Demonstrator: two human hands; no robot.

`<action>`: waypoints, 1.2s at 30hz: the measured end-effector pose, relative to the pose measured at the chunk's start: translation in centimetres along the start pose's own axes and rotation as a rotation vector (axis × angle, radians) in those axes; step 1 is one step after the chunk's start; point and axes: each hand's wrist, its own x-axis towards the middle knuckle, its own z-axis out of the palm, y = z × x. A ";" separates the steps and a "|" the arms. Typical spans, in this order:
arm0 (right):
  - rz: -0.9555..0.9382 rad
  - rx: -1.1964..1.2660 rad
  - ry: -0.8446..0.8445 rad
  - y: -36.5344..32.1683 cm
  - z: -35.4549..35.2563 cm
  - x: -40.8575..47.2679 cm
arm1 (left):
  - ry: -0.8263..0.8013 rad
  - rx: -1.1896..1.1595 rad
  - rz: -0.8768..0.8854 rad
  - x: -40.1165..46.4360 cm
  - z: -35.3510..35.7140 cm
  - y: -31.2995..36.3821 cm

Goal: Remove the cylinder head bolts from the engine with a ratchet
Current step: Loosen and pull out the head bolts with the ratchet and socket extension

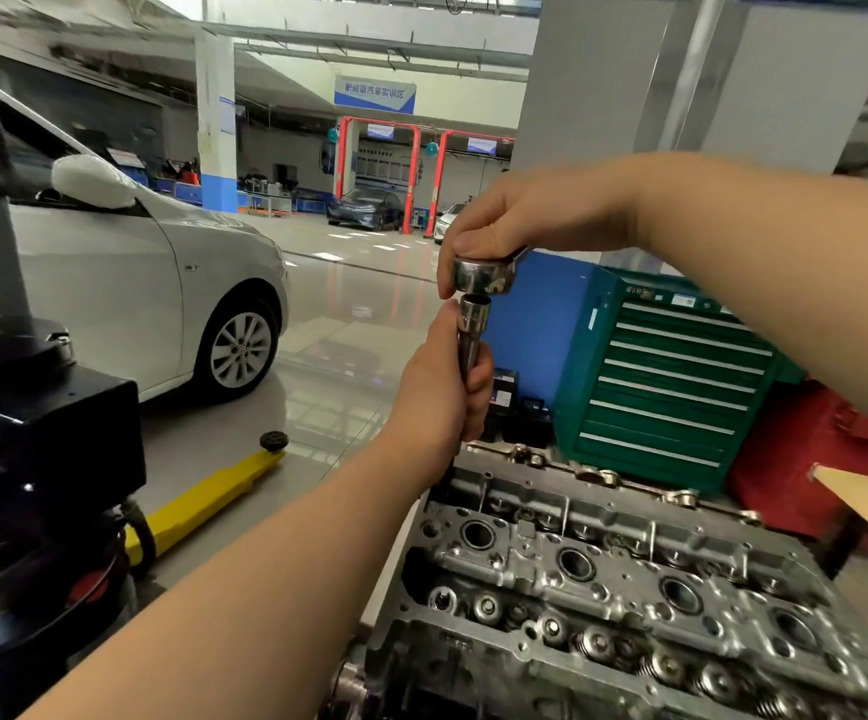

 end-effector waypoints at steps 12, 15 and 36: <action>-0.050 -0.232 0.394 1.5 4.4 -1.7 | -0.074 0.019 0.005 -0.4 0.3 0.4; -0.127 -0.329 0.498 3.1 6.6 -2.9 | -0.067 0.059 0.022 -0.3 0.4 0.2; 0.398 -0.799 0.818 -3.4 9.3 0.3 | 0.213 0.286 0.136 -6.6 -2.1 -0.2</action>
